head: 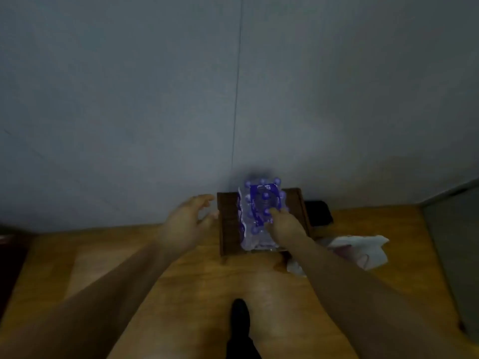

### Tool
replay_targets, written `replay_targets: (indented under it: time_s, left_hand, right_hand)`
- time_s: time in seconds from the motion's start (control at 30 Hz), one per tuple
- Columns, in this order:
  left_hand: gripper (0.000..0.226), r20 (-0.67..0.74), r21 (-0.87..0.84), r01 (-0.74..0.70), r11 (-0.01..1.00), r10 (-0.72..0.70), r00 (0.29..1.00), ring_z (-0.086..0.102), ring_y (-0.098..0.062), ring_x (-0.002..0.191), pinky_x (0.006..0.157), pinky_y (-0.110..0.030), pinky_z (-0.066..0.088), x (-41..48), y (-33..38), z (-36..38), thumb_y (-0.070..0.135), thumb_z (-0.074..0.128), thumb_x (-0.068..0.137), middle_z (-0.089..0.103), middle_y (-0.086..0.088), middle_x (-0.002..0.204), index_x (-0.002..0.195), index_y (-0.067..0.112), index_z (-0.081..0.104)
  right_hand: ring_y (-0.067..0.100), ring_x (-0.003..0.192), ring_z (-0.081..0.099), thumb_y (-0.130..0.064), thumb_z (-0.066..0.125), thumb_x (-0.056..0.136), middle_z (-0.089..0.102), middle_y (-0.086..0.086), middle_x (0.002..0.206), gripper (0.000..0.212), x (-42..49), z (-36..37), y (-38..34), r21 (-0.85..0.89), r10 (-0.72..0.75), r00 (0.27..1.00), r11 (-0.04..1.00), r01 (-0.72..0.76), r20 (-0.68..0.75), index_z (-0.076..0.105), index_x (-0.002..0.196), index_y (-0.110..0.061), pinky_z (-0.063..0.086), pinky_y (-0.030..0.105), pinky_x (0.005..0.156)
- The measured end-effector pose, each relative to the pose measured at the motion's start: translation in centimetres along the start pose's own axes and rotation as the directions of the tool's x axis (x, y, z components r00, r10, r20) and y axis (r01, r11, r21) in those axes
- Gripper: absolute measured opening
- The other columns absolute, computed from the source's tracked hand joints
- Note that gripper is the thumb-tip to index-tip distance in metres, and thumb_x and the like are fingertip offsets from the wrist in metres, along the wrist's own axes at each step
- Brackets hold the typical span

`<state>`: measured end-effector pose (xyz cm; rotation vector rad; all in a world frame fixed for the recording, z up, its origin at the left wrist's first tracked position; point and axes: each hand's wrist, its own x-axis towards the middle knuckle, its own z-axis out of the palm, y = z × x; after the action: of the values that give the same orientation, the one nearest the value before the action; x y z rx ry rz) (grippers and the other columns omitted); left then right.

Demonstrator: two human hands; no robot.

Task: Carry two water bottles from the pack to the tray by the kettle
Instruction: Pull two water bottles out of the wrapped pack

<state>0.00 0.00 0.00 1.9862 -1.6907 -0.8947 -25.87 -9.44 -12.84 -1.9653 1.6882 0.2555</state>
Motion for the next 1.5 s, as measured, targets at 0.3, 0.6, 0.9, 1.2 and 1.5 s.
replay_targets:
  time_s: [0.3, 0.6, 0.9, 1.2, 1.5]
  left_hand:
    - [0.048, -0.017, 0.002, 0.124, 0.992, -0.124, 0.992, 0.061, -0.005, 0.099, 0.081, -0.022, 0.044, 5.9, -1.9, 3.8, 0.044, 0.056, 0.101, 0.062, 0.007, 0.142, 0.147, 0.031, 0.051]
    - [0.045, 0.017, -0.011, 0.107, 0.994, -0.107, 0.994, 0.052, 0.001, 0.119, 0.08, -0.01, 0.04, 7.6, -2.6, 5.4, 0.036, 0.06, 0.101, 0.063, 0.009, 0.139, 0.144, 0.027, 0.054]
    - [0.063, 0.164, -0.171, -0.029, 0.985, 0.057, 0.985, 0.051, 0.014, 0.12, 0.1, -0.011, 0.044, 8.2, 0.9, 6.5, 0.044, 0.076, 0.087, 0.055, 0.022, 0.137, 0.143, 0.036, 0.047]
    - [0.066, 0.026, -0.288, -0.023, 0.957, 0.032, 0.999, 0.063, 0.02, 0.099, 0.074, 0.001, 0.049, 6.3, 1.4, 5.6, 0.053, 0.088, 0.066, 0.06, 0.05, 0.11, 0.115, 0.065, 0.046]
    - [0.071, -0.057, -0.232, 0.066, 0.97, -0.081, 0.995, 0.063, 0.018, 0.103, 0.072, 0.001, 0.051, 4.3, -3.7, 4.8, 0.054, 0.086, 0.067, 0.06, 0.048, 0.114, 0.117, 0.073, 0.04]
  right_hand:
    - [0.038, 0.132, 0.052, -0.018, 0.057, 0.102, 0.046, 0.019, 0.147, 0.051, 10.8, 3.8, 2.3, -0.394, -0.068, 0.977, 0.908, 0.145, 0.201, 0.04, 0.149, -0.013, 0.05, 0.046, 0.099]
    - [0.035, 0.124, 0.059, -0.019, 0.06, 0.101, 0.055, 0.018, 0.139, 0.042, 12.1, 3.4, 3.4, -0.416, -0.196, 0.962, 0.872, 0.26, 0.191, 0.05, 0.141, -0.011, 0.053, 0.042, 0.092]
    - [0.019, 0.061, 0.058, -0.027, 0.071, 0.095, 0.063, 0.004, 0.075, 0.016, 2.4, -11.3, 0.8, -0.111, -0.465, 0.797, 0.881, 0.46, -0.386, 0.064, 0.09, -0.014, 0.034, 0.025, 0.055]
    - [0.001, 0.064, 0.062, -0.044, 0.045, 0.105, 0.069, -0.009, 0.077, 0.03, 4.4, -12.3, -1.9, 0.756, -0.401, 0.904, 0.543, 0.366, -0.15, 0.073, 0.102, -0.031, 0.05, 0.02, 0.061]
    - [0.039, 0.129, 0.058, -0.028, 0.044, 0.108, 0.059, 0.021, 0.144, 0.044, 17.4, 1.0, 2.1, -0.104, 0.002, 0.971, 0.994, 0.024, 0.241, 0.05, 0.148, -0.01, 0.046, 0.042, 0.104]
